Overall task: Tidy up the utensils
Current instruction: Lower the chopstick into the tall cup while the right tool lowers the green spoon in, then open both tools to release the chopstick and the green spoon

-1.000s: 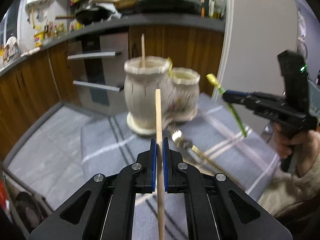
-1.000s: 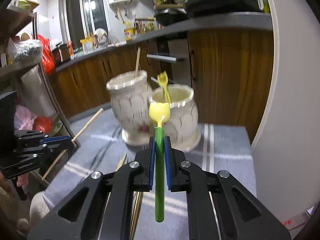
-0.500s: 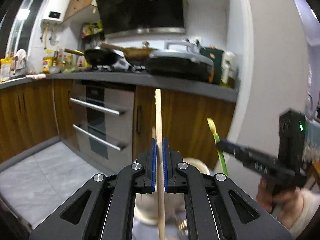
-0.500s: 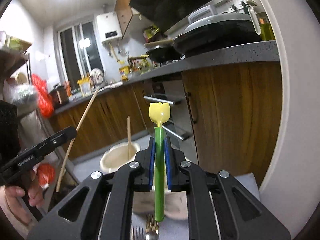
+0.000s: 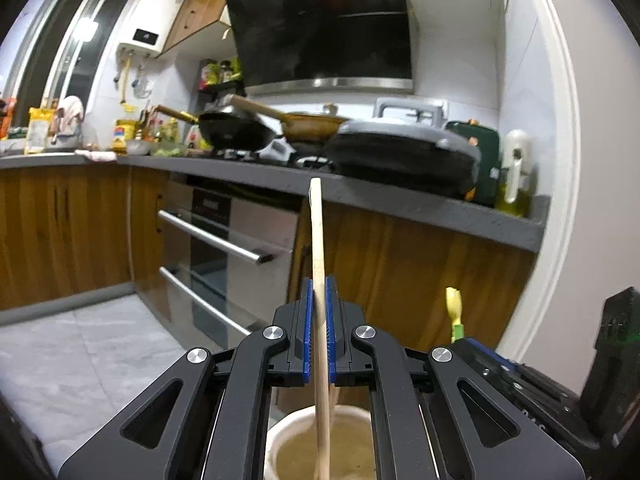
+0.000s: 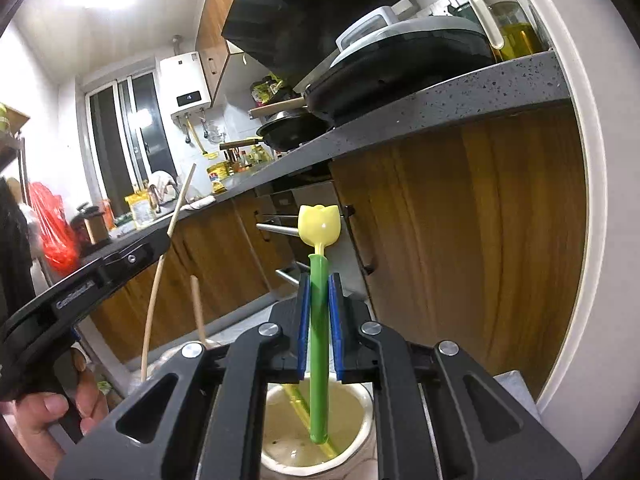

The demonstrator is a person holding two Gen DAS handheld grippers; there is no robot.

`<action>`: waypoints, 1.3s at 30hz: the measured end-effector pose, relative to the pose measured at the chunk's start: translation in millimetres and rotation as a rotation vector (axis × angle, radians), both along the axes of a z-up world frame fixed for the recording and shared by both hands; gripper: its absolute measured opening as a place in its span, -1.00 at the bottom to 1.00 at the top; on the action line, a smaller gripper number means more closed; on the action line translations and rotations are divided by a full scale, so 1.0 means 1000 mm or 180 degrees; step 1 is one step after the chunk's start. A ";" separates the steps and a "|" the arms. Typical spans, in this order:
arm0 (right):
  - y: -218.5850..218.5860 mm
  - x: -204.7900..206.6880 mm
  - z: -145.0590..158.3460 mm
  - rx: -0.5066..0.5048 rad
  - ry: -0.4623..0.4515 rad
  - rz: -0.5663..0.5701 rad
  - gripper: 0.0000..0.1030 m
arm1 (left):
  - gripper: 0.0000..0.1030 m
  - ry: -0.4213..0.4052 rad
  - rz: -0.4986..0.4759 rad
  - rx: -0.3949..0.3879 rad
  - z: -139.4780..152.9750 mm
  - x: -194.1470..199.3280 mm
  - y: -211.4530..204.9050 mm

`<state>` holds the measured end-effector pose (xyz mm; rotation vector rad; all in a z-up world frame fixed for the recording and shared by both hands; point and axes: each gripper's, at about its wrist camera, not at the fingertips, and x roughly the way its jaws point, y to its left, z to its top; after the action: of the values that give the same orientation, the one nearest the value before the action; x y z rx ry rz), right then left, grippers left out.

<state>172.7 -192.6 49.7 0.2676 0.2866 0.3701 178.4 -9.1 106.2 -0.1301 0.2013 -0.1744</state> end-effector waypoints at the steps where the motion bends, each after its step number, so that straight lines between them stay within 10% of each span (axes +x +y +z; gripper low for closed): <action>1: -0.001 -0.001 -0.004 -0.0007 0.0023 0.0027 -0.82 | -0.87 0.0002 -0.0024 -0.0003 -0.002 0.000 0.001; 34: -0.011 -0.039 -0.029 -0.0214 0.0294 0.0158 -0.82 | -0.87 0.0417 -0.0078 0.0358 -0.045 -0.076 0.017; 39: -0.013 -0.043 -0.026 -0.0210 0.0269 0.0114 -0.48 | -0.78 0.0419 -0.0067 0.0368 -0.044 -0.079 0.018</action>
<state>129.9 -205.2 24.2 0.2138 0.3863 0.3847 99.6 9.2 62.2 -0.0243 0.3434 -0.1747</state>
